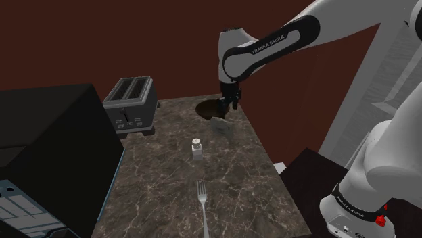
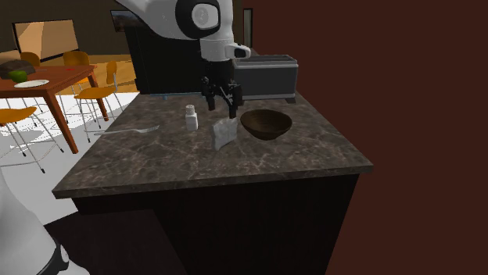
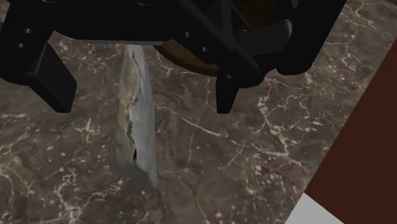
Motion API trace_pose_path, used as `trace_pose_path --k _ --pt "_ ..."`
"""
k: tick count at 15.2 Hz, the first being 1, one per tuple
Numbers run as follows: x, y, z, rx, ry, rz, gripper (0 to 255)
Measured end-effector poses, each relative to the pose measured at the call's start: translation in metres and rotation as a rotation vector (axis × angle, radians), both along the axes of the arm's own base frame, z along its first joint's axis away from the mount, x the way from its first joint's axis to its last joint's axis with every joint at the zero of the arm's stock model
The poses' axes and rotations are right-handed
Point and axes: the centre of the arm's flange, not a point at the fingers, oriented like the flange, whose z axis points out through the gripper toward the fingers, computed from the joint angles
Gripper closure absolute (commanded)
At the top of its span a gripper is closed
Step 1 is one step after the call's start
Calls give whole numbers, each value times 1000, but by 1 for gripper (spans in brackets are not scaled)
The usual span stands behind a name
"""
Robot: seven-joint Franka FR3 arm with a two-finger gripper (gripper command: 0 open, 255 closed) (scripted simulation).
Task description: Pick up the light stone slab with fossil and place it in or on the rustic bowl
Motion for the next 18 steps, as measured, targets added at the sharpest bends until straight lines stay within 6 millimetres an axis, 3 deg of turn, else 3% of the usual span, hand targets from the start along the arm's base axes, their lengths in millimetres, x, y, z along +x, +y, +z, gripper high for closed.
trace_pose_path --k 4,11,17,18 --pt "23 26 -20 8 -7 42 0" --pt "26 27 -57 10 -7 47 0" --pt "26 28 -61 10 -8 47 0" --pt "26 28 -61 10 -8 47 255"
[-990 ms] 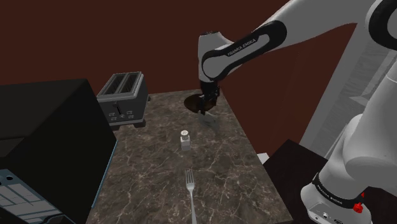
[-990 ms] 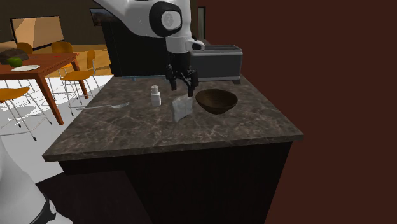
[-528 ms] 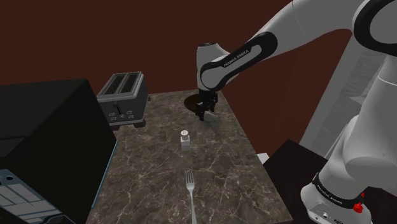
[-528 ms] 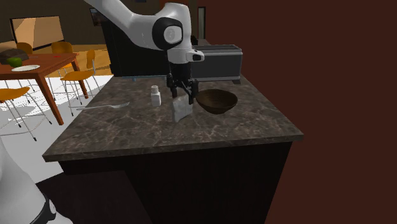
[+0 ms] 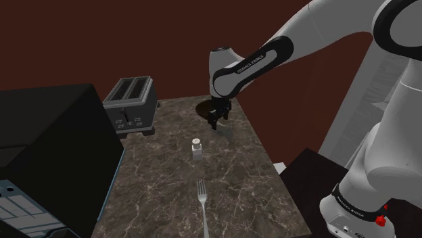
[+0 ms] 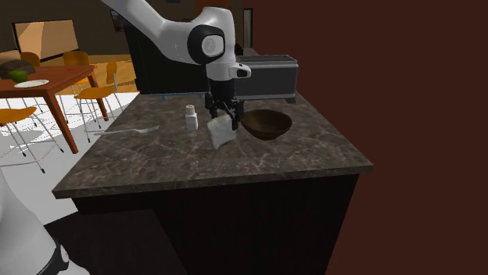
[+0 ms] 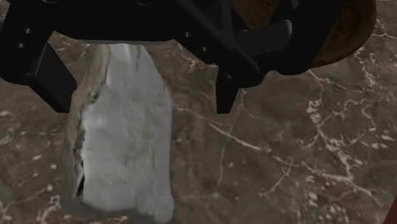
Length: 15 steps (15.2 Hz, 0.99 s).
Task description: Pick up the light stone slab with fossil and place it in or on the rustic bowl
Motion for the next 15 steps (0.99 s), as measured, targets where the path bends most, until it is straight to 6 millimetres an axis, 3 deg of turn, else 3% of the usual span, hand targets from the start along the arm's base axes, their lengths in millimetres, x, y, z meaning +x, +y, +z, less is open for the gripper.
trace_pose_path --k 10,15 --pt "0 0 1 0 -2 0 255" --pt "1 1 20 0 0 0 255"
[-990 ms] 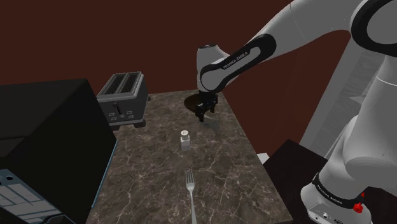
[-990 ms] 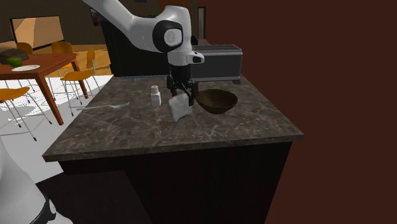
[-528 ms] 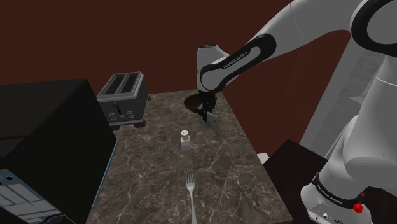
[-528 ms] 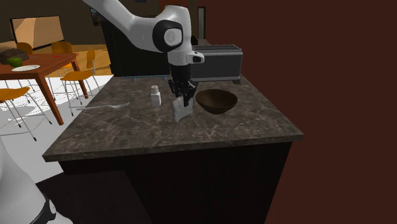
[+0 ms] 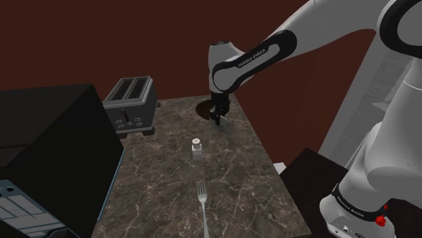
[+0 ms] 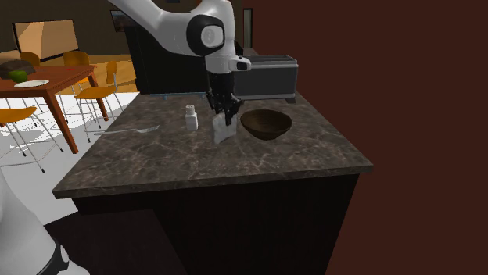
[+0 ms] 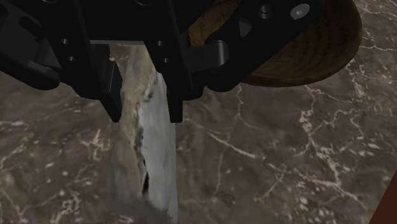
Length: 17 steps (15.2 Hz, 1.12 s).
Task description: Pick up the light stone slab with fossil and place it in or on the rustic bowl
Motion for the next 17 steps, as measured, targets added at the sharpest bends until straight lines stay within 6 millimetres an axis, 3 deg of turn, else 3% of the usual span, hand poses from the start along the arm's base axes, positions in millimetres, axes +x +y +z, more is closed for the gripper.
trace_pose_path --k 17 --pt "-1 -2 91 0 0 0 255"
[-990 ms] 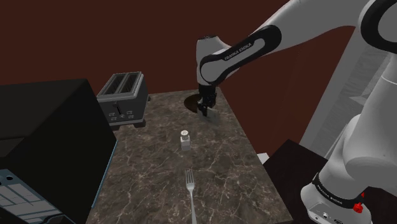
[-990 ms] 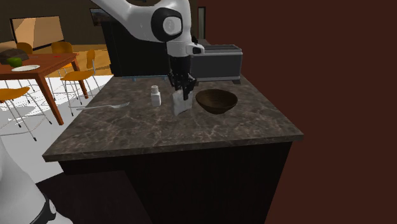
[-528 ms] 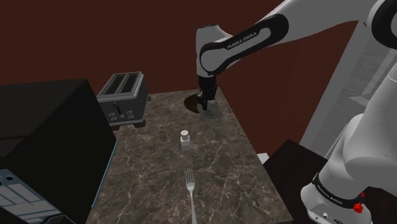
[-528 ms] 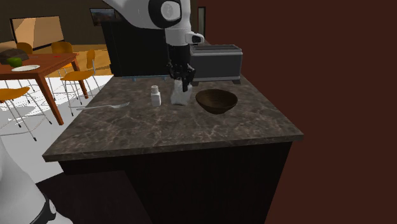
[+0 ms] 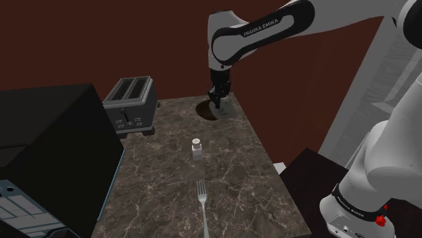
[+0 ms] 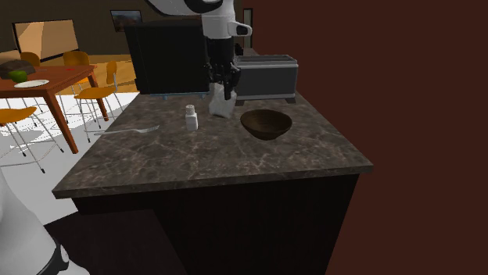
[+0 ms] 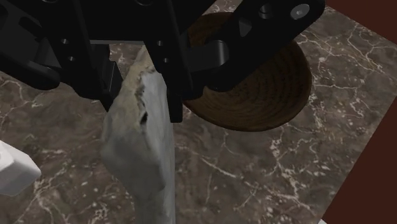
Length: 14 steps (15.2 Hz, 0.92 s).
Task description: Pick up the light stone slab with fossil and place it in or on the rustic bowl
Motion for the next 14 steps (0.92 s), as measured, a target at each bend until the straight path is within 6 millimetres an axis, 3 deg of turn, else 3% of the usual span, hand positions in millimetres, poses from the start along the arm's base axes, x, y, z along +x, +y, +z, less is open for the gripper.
trace_pose_path --k 7,9,14 --pt "0 1 35 0 0 0 255" --pt "14 -6 39 0 0 0 255" --pt "73 -31 48 0 1 0 255"
